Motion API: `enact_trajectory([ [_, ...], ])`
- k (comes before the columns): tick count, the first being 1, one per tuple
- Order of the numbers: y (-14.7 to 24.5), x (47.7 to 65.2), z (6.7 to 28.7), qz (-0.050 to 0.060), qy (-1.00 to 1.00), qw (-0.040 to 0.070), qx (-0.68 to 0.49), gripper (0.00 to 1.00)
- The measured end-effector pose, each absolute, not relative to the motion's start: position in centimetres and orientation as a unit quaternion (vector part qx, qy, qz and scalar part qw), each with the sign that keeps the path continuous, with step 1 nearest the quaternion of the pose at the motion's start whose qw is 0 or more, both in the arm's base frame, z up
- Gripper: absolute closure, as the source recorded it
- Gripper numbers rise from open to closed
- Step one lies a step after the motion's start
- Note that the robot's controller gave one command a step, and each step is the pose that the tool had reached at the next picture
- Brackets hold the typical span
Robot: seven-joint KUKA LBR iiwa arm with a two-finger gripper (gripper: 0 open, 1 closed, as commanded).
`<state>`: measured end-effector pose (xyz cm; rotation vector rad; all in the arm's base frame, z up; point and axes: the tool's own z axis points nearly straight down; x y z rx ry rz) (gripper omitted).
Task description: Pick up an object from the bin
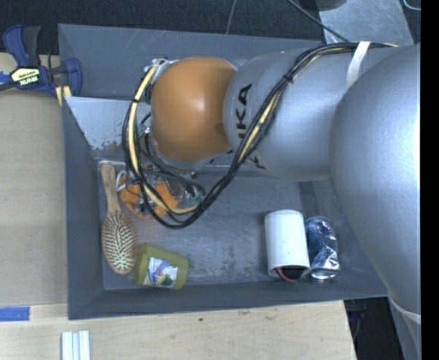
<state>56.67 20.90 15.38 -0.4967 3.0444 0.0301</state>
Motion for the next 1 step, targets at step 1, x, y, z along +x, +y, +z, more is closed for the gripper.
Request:
enact_trajectory([
  [1, 22.09, 58.87, 27.49, 0.011, 0.986, 0.035, -0.16, 1.0],
])
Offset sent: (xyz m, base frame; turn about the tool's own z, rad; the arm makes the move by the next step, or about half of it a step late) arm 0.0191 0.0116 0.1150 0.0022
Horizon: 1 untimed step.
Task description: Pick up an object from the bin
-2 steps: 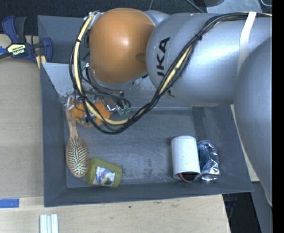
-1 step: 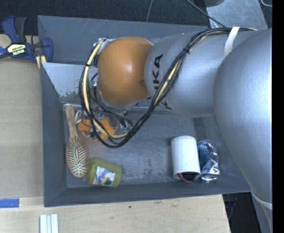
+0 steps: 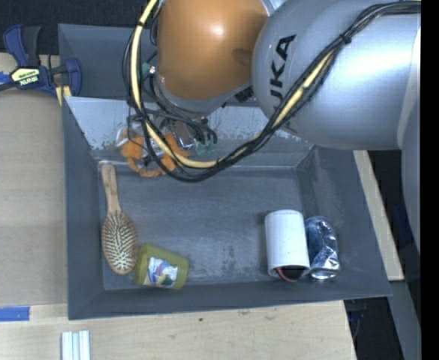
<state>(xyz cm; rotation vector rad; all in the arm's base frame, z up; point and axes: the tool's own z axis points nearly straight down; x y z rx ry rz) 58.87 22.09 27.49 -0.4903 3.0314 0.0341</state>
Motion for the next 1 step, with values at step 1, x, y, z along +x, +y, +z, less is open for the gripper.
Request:
enact_trajectory([
  [1, 21.87, 60.95, 25.69, 0.009, 0.974, 0.039, -0.221, 1.0],
])
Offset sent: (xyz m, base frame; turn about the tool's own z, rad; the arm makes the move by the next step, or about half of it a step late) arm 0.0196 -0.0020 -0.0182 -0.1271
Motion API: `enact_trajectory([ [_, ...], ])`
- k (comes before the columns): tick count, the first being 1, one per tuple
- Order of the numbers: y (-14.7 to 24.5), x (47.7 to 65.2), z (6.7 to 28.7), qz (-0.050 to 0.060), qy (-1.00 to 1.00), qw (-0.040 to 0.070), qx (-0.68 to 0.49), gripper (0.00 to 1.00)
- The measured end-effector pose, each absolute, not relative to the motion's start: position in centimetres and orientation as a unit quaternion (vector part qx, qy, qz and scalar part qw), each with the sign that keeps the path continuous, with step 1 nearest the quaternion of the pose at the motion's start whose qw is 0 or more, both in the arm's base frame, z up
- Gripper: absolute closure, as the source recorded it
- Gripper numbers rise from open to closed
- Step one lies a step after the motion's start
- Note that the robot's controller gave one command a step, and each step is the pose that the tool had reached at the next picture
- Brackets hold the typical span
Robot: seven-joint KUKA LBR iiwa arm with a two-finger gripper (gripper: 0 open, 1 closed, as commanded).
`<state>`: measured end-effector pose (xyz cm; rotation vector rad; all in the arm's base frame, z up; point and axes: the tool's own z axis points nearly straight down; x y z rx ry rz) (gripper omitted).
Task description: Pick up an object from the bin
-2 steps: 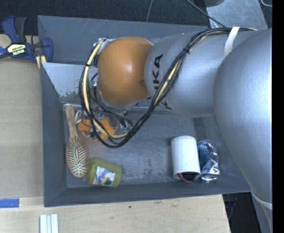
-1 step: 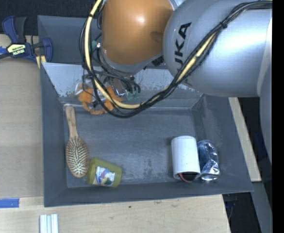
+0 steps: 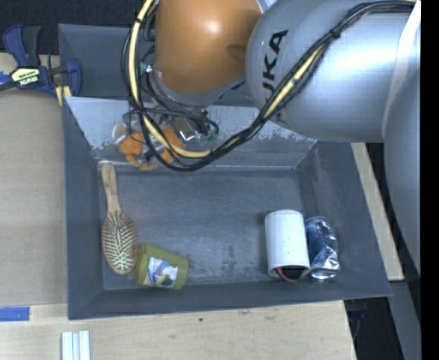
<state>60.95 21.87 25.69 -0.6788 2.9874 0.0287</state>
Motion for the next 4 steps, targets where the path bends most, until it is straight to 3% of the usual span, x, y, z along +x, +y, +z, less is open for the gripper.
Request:
enact_trajectory([
  [1, 20.8, 59.0, 18.7, 0.01, 0.981, 0.036, -0.192, 1.0],
  [2, 20.3, 57.5, 33.0, 0.001, 0.907, 0.043, -0.42, 1.0],
  [3, 21.5, 49.8, 18.3, 0.002, 0.9, 0.039, -0.434, 1.0],
  [4, 21.6, 52.6, 9.2, -0.003, 0.852, 0.04, -0.521, 1.0],
])
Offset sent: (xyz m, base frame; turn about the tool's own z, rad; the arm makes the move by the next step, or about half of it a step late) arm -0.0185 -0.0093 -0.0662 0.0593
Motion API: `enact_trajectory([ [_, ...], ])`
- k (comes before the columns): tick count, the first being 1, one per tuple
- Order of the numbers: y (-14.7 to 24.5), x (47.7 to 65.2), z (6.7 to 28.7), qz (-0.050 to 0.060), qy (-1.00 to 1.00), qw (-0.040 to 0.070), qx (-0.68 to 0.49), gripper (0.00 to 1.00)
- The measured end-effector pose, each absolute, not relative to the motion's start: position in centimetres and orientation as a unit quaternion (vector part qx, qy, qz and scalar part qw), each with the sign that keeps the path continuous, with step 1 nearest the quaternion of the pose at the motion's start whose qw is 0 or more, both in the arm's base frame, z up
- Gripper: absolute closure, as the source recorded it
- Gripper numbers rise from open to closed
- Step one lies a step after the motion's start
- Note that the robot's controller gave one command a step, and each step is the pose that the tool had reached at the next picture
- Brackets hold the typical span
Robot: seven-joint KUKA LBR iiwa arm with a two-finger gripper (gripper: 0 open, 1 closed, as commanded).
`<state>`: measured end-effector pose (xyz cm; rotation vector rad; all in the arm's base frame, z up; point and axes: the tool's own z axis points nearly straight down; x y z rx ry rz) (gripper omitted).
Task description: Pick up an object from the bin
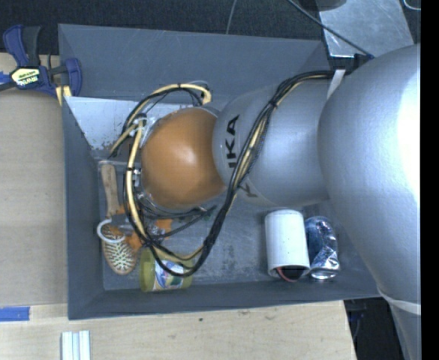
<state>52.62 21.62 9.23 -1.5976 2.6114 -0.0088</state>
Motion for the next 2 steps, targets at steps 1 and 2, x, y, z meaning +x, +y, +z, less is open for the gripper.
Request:
enact_trajectory([
  [1, 24.2, 49.7, 18.1, -0.002, 0.857, 0.045, -0.513, 1.0],
  [2, 24.0, 54.4, 19.0, -0.002, 0.855, 0.05, -0.517, 1.0],
])
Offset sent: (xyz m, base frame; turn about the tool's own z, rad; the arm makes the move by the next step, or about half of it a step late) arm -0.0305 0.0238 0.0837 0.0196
